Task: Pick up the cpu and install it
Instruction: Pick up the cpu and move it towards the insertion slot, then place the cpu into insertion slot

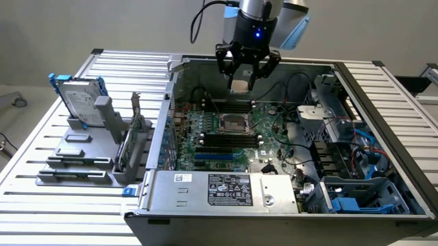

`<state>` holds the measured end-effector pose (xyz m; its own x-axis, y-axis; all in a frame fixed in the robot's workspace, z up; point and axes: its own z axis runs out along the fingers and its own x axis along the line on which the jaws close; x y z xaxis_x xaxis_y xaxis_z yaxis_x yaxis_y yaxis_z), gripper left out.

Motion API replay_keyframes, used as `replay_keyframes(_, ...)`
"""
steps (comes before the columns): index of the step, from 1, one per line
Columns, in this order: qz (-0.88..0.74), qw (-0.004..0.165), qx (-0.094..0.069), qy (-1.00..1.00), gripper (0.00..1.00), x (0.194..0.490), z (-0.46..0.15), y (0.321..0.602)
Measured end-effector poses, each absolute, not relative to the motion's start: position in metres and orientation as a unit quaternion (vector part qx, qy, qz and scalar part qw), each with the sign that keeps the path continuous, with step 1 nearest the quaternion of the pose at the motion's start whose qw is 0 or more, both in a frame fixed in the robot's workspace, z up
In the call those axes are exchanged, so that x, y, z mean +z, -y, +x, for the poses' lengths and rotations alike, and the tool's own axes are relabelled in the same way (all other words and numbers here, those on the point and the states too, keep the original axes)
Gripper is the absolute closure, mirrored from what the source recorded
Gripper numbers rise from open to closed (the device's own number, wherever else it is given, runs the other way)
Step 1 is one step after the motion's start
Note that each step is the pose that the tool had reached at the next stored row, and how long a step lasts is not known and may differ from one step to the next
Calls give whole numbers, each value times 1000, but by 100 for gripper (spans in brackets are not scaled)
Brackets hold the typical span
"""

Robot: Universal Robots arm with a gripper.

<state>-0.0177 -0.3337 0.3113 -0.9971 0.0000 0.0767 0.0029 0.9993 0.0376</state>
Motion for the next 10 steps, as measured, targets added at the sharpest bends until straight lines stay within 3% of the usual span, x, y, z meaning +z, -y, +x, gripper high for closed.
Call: replay_keyframes(10,-1,38,-19,999,46,311,-18,334)
